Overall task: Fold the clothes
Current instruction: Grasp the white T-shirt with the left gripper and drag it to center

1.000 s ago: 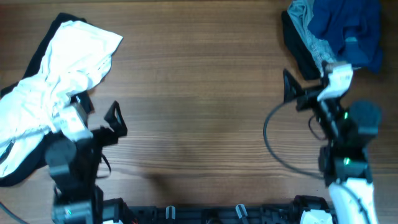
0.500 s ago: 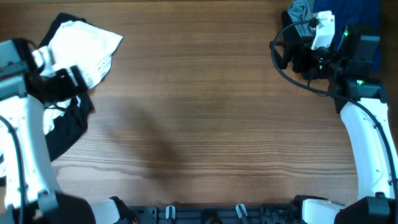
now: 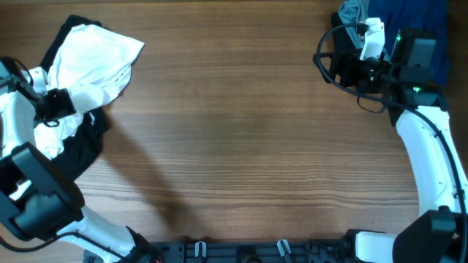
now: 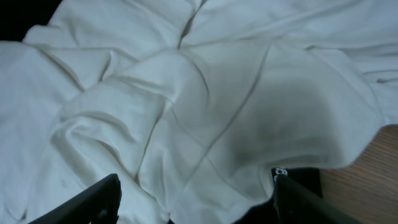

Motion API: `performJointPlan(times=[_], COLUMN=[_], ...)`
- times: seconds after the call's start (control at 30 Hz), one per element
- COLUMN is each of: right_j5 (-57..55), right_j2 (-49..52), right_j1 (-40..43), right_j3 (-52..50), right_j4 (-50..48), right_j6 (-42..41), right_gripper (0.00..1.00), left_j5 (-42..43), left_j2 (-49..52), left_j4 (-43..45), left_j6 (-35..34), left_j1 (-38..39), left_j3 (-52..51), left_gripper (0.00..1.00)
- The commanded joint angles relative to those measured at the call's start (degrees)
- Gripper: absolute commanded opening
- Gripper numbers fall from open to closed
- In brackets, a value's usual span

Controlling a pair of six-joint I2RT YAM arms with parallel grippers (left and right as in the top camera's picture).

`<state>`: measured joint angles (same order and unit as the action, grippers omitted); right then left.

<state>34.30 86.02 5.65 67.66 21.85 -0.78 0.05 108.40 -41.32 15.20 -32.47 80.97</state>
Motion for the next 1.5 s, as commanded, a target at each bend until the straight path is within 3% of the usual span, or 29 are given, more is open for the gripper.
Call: performJointPlan(times=[0.0, 0.07, 0.13, 0.17, 0.27, 0.33, 0.63, 0.9, 1.07, 1.27, 1.47], right_j5=[1.11, 1.11, 1.11, 1.11, 1.09, 1.09, 1.11, 1.14, 1.29, 1.38, 1.77], right_j2=[2.4, 3.04, 3.04, 3.04, 3.04, 3.04, 3.02, 3.02, 2.4, -0.79, -4.76], right_j1=[-0.39, -0.39, -0.39, -0.39, -0.39, -0.39, -0.39, -0.33, -0.2, 3.26, 8.28], right_j3=[1.22, 1.22, 1.22, 1.22, 1.22, 1.22, 1.25, 1.25, 1.36, 1.36, 1.36], right_j4=[-0.02, 0.2, 0.09, -0.04, -0.17, -0.17, -2.43, -2.64, -3.67, -4.61, -2.4], right_j6=[0.81, 0.79, 0.81, 0.76, 0.76, 0.7, 0.11, -0.9, -2.51, -5.64, -6.51], right_gripper=[0.89, 0.88, 0.86, 0.85, 0.77, 0.74, 0.62, 0.62, 0.62, 0.61, 0.62], left_j5=[-2.38, -2.36, -2.32, -2.29, -2.08, -2.08, -2.05, -1.6, 8.04, 18.8, 19.65], left_j2=[2.82, 4.87, 6.49, 6.93, 7.45, 7.45, -0.22, -11.32, -12.09, -12.09, -12.09], left_j4=[2.58, 4.35, 4.83, 4.94, 5.55, 6.03, 1.55, -4.85, -7.28, -2.95, -1.33], left_j6=[2.6, 2.58, 2.58, 2.54, 2.36, 1.27, -8.61, -12.7, -13.2, -16.2, -17.88], left_j1=[0.11, 0.11, 0.11, 0.11, 0.11, 0.13, 7.1, 19.87, 26.23, 37.48, 48.94], left_j3=[0.42, 0.42, 0.42, 0.42, 0.42, 0.42, 5.86, 9.66, 9.66, 11.82, 19.5], left_gripper=[0.75, 0.73, 0.66, 0.57, 0.19, 0.04, 0.04, 0.04, 0.04, 0.04, 0.04])
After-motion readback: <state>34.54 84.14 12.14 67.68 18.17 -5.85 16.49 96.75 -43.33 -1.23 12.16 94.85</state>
